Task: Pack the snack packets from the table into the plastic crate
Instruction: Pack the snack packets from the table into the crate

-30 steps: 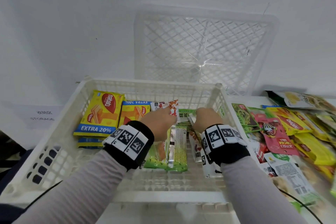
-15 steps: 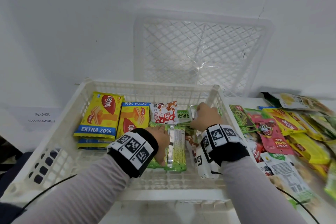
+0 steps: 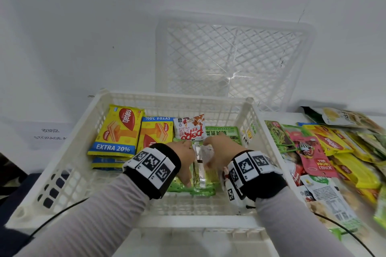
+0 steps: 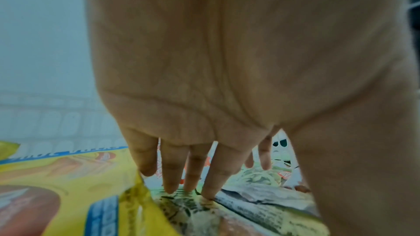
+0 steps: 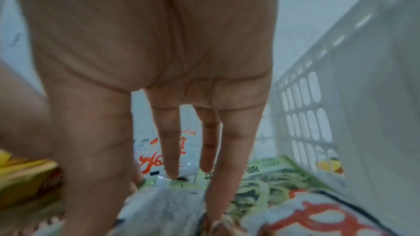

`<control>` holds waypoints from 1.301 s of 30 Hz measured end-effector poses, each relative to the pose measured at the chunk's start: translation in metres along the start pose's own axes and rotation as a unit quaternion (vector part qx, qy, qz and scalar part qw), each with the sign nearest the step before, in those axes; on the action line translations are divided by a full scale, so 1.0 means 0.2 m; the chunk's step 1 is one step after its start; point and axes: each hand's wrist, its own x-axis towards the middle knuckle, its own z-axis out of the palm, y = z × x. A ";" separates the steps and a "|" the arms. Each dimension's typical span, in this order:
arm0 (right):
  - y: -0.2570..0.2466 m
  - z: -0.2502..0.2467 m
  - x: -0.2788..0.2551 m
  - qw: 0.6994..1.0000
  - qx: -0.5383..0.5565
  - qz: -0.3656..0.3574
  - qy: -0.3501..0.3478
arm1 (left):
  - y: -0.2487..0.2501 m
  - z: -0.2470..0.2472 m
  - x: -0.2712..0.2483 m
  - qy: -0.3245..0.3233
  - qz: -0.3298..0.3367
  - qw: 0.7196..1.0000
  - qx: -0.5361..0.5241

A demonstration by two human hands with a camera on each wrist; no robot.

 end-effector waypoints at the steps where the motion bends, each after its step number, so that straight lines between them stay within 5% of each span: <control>1: 0.00 0.00 0.00 0.999 -0.041 -0.011 -0.007 | 0.00 0.00 0.00 0.003 -0.001 1.000 0.000; 6: -0.06 0.04 0.02 0.989 -0.100 -0.103 -0.027 | 0.00 0.02 0.01 0.007 -0.014 1.000 0.010; 12: -0.06 0.11 0.05 0.981 -0.106 -0.123 -0.102 | -0.01 0.03 0.03 0.026 -0.015 1.000 0.000; 20: -0.07 0.08 0.03 0.988 -0.061 -0.127 -0.056 | -0.02 0.01 0.02 0.024 -0.024 0.999 -0.017; 24: 0.01 -0.11 -0.01 0.991 0.117 -0.052 0.044 | -0.01 -0.03 -0.01 0.019 -0.015 0.999 -0.041; 28: 0.12 -0.31 -0.07 0.976 0.163 0.062 0.130 | 0.04 -0.12 -0.03 0.133 0.046 0.977 -0.163; 33: 0.15 -0.33 -0.14 0.980 0.115 0.129 0.094 | 0.24 -0.21 0.05 0.096 0.117 0.966 -0.208; 39: 0.16 -0.26 -0.18 0.983 0.115 0.137 0.050 | 0.38 -0.18 0.16 0.030 0.109 0.982 -0.154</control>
